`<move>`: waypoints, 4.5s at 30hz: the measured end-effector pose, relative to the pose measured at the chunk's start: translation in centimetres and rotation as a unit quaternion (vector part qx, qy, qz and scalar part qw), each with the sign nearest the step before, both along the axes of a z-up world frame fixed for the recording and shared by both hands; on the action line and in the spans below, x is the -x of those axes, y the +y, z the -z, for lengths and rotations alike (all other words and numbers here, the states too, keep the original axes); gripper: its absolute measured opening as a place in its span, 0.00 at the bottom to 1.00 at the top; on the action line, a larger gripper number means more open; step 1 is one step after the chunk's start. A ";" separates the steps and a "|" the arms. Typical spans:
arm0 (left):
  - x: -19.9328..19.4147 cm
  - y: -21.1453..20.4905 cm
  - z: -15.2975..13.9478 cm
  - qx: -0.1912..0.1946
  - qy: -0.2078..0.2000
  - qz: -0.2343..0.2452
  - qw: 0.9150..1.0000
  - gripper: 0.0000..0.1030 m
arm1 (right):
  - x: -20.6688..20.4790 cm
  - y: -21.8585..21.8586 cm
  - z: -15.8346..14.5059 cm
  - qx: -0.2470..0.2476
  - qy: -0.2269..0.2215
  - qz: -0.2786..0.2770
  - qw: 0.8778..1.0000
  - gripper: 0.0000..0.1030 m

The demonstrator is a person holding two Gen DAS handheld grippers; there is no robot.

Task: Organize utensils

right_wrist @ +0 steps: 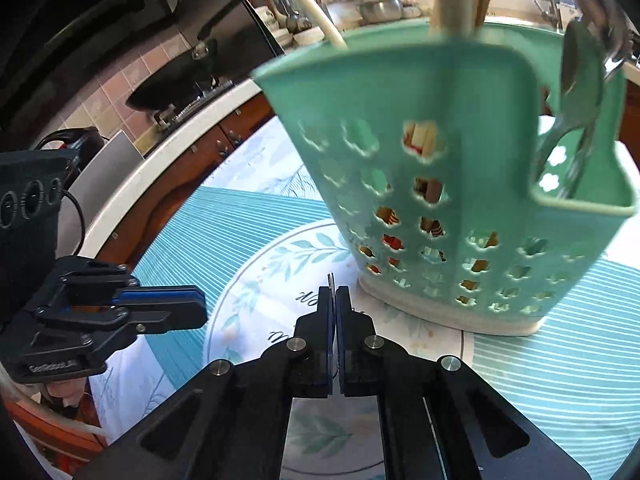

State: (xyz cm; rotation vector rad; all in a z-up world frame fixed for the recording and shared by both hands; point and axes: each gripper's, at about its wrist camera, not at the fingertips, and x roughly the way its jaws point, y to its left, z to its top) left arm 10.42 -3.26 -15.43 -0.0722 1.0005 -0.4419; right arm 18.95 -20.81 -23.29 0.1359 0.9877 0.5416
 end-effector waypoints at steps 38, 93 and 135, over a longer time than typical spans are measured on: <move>-1.8 -3.5 -8.4 0.021 -0.069 -0.081 0.994 0.09 | 7.0 -8.3 -22.4 0.213 -0.494 0.199 0.819 0.01; 7.4 -2.1 -4.5 -0.109 -0.011 -0.011 0.994 0.14 | 19.0 -6.0 -3.9 0.041 -0.064 0.146 0.986 0.28; 12.3 -3.8 4.8 -0.057 0.106 0.245 0.962 0.10 | 25.1 -2.0 9.0 -0.309 0.189 0.264 0.894 0.27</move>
